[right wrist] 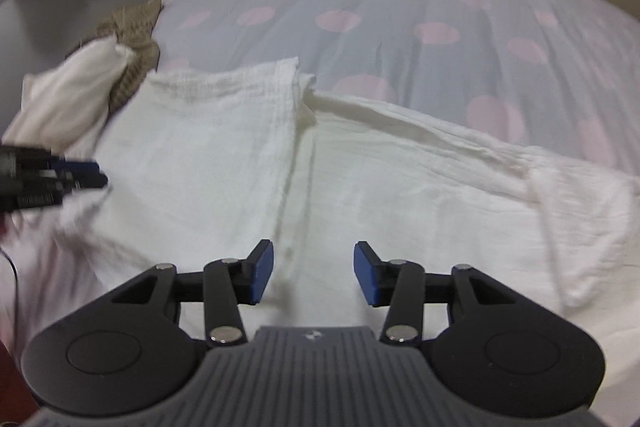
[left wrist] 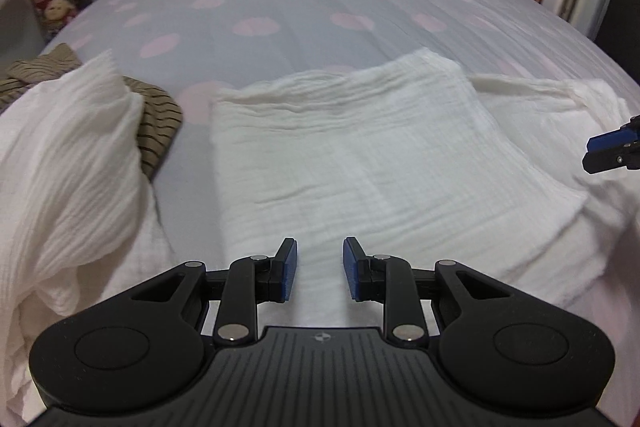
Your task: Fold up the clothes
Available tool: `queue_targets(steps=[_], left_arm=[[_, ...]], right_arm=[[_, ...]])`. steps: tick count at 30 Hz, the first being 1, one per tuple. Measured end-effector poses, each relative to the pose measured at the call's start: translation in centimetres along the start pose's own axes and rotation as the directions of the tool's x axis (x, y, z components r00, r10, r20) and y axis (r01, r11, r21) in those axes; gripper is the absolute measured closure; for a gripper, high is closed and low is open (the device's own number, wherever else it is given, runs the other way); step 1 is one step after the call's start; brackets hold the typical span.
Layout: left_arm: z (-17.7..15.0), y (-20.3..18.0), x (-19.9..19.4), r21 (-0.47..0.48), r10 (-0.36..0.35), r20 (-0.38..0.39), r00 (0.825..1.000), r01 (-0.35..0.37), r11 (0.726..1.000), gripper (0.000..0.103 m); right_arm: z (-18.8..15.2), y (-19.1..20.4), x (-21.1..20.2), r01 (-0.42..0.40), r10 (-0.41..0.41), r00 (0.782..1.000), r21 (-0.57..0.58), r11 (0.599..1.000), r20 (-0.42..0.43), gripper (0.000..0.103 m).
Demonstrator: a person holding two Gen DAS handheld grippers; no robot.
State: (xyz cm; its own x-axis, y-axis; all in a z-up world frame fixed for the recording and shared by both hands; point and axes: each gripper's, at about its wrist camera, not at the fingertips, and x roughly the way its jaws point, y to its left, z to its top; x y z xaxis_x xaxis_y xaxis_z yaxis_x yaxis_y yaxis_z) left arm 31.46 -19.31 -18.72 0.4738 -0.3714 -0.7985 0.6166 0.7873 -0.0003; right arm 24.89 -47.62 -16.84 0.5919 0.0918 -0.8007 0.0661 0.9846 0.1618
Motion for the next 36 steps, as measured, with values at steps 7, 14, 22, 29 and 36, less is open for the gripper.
queue_targets(steps=[7,14,22,29,36], left_arm=[[0.2,1.1,0.9,-0.054,0.064,0.011,0.998,-0.064,0.996,0.080],[0.3,1.8,1.6,-0.092,0.096,0.005,0.995,-0.096,0.991,0.079],[0.3,2.2,1.9,-0.123,0.103,-0.004,0.995,-0.102,0.987,0.078],[0.3,2.8,1.4,-0.150,0.116,0.008,0.993,-0.113,0.982,0.077],[-0.1,4.1,0.5,-0.202,0.118,0.034,0.992,-0.108,0.973,0.077]], right_arm=[[3.1,0.7,4.4,-0.022,0.022,1.000,0.047,0.999,0.002,0.053],[5.0,-0.5,8.4,-0.022,0.025,1.000,0.138,0.990,-0.015,0.039],[5.5,0.8,10.2,-0.048,0.047,0.999,0.150,0.987,0.011,0.074],[5.6,2.2,7.2,-0.052,0.040,0.995,0.134,0.990,0.088,0.093],[7.6,3.6,1.2,-0.050,0.035,0.988,0.094,0.994,0.153,0.094]])
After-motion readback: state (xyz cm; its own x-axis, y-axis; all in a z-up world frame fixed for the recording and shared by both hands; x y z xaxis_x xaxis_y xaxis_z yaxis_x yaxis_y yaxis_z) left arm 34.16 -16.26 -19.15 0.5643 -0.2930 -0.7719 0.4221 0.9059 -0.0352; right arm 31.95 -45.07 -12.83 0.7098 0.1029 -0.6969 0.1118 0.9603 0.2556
